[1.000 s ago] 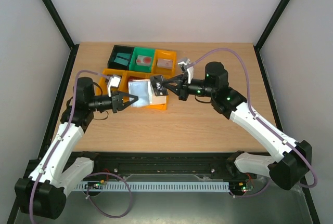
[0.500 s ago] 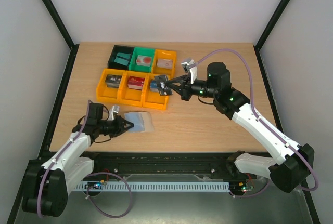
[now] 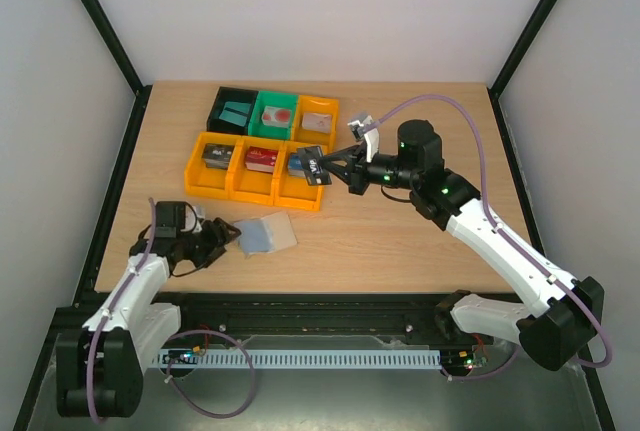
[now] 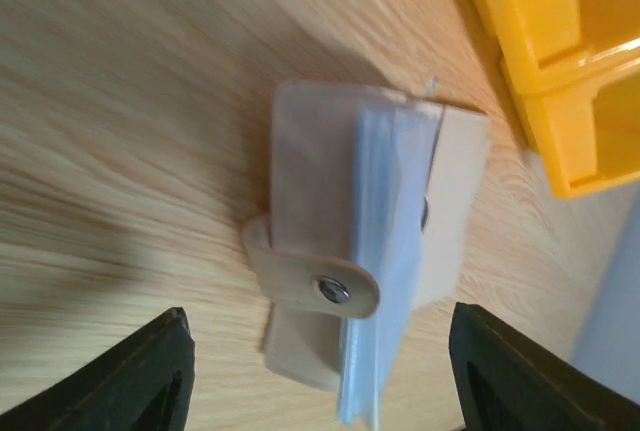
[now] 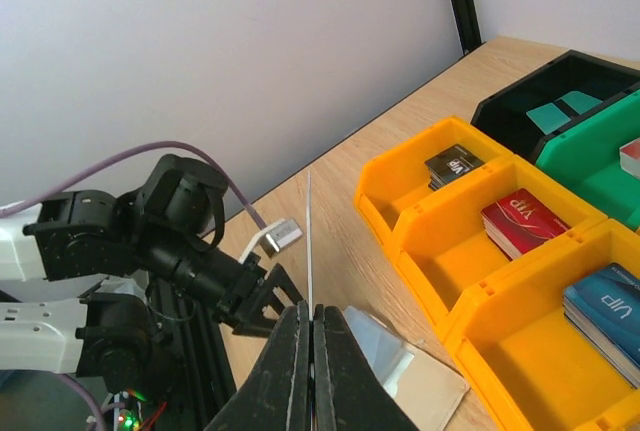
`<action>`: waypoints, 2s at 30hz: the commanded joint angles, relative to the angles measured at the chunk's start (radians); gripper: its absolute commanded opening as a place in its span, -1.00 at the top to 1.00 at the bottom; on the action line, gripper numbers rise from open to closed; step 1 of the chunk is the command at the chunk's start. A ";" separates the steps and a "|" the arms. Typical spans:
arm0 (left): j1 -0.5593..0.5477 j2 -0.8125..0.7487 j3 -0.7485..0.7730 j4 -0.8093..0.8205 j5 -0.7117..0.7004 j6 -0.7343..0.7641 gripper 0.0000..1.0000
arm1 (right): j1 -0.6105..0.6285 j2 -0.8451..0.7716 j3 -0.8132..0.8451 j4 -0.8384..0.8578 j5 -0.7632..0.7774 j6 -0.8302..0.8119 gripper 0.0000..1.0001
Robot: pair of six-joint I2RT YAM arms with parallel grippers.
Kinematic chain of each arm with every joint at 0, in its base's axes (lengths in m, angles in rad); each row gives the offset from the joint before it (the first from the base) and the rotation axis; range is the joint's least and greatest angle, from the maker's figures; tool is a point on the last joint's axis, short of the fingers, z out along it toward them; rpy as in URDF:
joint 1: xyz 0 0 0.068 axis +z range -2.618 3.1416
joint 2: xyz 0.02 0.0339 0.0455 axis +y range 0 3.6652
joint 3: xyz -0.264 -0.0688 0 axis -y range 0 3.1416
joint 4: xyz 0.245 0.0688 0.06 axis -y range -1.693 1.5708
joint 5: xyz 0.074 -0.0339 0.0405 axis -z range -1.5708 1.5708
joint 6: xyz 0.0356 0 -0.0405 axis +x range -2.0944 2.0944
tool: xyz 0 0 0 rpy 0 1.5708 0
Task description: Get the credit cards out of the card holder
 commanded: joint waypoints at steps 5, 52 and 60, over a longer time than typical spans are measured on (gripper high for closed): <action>0.059 -0.037 0.252 -0.033 -0.055 0.024 -0.72 | -0.002 -0.014 0.034 -0.051 0.019 -0.019 0.97; -0.607 -0.381 0.153 0.604 -0.314 2.984 0.47 | 0.195 0.211 0.134 0.187 -0.162 0.217 0.97; -0.630 -0.411 0.155 0.524 -0.393 2.910 0.95 | 0.185 0.190 0.160 0.060 -0.022 0.126 0.67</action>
